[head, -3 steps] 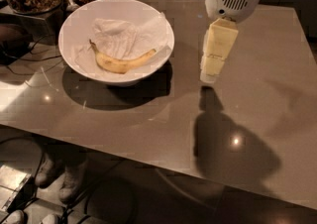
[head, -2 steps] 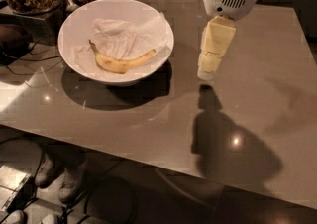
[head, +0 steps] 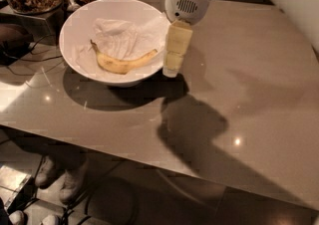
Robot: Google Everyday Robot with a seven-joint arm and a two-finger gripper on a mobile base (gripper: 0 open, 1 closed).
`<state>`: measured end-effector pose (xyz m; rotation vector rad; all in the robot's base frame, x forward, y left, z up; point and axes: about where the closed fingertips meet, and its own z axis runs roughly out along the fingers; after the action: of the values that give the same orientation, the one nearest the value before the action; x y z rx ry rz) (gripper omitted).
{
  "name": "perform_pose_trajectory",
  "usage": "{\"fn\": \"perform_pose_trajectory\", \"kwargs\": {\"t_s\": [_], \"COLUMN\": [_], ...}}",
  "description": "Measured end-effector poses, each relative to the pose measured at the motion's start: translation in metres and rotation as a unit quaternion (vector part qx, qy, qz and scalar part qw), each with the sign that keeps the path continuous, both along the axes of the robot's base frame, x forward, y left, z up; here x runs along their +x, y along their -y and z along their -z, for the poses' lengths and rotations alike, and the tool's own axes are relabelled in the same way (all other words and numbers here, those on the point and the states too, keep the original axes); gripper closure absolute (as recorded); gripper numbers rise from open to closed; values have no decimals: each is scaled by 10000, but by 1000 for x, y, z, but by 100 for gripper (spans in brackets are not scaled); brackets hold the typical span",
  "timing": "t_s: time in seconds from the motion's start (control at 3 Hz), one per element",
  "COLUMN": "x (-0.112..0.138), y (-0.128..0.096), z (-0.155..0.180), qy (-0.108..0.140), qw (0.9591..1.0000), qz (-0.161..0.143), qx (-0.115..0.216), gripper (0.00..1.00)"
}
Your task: Pick banana from white bowl
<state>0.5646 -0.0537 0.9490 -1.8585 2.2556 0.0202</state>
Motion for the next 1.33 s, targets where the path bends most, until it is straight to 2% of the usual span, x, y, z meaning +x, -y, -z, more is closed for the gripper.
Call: {"fn": "perform_pose_trajectory", "kwargs": {"t_s": [0.33, 0.67, 1.0, 1.33], "x": [25, 43, 54, 65], "y": [-44, -78, -100, -113], "z": [16, 27, 32, 43], "qy": [-198, -277, -324, -422], "qw": [9995, 9987, 9982, 9977], "qz": [-251, -415, -510, -522], "qx": [-72, -99, -56, -7], "gripper": [0, 0, 0, 13]}}
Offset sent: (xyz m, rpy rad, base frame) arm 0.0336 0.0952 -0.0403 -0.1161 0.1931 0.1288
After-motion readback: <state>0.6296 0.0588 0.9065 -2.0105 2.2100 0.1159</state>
